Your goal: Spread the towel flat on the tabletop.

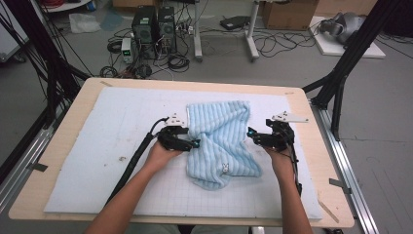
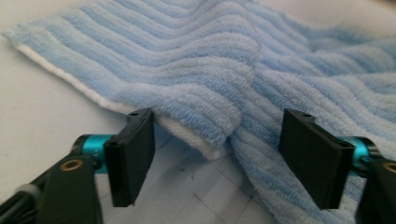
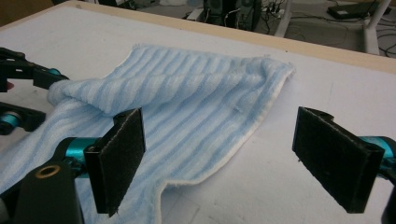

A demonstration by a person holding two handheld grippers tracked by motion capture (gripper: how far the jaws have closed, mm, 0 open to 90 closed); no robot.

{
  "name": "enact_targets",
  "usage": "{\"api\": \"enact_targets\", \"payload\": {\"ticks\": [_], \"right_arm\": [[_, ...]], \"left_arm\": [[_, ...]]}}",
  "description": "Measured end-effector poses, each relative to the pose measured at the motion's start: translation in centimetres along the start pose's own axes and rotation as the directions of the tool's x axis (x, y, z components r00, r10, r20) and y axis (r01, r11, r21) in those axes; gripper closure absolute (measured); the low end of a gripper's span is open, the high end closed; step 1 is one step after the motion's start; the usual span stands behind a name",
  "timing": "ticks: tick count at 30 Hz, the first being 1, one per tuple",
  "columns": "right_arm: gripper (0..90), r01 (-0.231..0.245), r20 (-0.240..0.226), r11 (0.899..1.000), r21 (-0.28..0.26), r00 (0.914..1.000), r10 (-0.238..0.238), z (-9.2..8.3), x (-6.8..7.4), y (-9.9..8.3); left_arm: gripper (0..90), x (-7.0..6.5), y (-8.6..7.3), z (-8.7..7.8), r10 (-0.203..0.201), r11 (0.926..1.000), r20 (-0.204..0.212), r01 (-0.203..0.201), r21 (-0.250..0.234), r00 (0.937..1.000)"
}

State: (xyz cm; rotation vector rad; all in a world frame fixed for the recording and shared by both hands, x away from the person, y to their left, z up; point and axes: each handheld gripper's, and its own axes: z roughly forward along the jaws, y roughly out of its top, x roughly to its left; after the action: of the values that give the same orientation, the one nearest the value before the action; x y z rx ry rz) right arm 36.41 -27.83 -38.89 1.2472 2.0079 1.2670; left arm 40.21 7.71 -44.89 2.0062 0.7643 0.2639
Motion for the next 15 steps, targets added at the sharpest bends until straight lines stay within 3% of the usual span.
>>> {"api": "enact_targets", "payload": {"ticks": [4,6,9,11,15], "right_arm": [[16.4,0.004,-0.002,1.0,-0.009,1.0,-0.004,-0.1,0.2,0.1],[16.4,0.005,-0.003,1.0,-0.004,1.0,-0.005,-0.1,0.2,0.1],[16.4,0.009,-0.004,1.0,-0.005,1.0,-0.009,-0.2,0.3,0.1],[16.4,0.01,-0.005,1.0,-0.008,0.9999,-0.01,-0.2,0.3,0.1],[16.4,0.007,-0.015,1.0,0.01,0.9999,-0.007,0.0,0.4,0.0]], "left_arm": [[40.3,-0.5,0.6,1.0,0.042,0.9972,-0.027,-0.04,0.064,0.9988],[50.4,-0.6,0.7,1.4,0.067,0.9938,-0.026,-0.065,0.091,0.9974],[65.2,-0.9,0.9,1.5,0.076,0.9934,-0.013,-0.074,0.087,0.9971],[78.4,-1.1,1.0,1.5,0.11,0.9905,-0.013,-0.108,0.085,0.9939],[82.7,0.0,1.1,1.1,0.044,0.998,-0.014,-0.043,0.047,0.9989]]}}
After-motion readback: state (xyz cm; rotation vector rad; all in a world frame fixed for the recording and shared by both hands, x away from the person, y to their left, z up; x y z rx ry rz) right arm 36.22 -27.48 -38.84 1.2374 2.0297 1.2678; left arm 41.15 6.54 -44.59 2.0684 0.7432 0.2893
